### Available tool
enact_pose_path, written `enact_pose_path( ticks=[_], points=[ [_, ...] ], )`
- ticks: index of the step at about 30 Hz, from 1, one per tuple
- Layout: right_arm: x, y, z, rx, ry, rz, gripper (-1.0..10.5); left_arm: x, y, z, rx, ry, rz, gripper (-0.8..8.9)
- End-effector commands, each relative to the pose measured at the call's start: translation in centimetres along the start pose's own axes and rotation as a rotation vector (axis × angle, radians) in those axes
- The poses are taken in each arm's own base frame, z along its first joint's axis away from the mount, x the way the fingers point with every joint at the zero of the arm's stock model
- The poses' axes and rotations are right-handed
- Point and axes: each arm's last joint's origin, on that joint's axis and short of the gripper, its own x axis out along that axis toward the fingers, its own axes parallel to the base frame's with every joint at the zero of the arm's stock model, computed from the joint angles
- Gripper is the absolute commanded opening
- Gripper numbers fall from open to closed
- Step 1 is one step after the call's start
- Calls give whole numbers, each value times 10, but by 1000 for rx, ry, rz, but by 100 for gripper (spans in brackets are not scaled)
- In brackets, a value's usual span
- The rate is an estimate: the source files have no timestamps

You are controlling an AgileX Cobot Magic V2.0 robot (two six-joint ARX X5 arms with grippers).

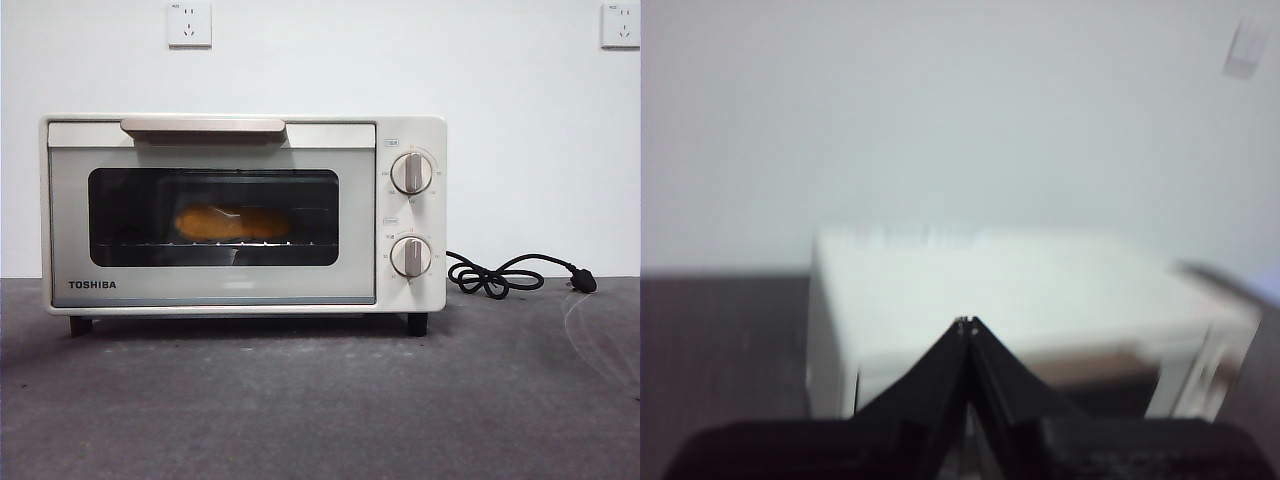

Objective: Take the corn from the table,put the corn in the oven

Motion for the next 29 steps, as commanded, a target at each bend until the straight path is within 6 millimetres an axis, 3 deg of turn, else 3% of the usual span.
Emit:
enact_pose_path(
  ticks=[1, 5, 11, 29],
  points=[
    [1, 0, 0, -3, 0, -3, -16, 0, 5, -28, 41, 42, 17, -4],
    [1, 0, 0, -3, 0, -3, -16, -2, 11, -57, 70, 73, 49, -4],
    [1, 0, 0, -3, 0, -3, -16, -7, 18, -85, 96, 85, 81, -4],
    [1, 0, 0, -3, 1, -6, -16, -11, 32, -143, 118, 148, 153, -4]
  ],
)
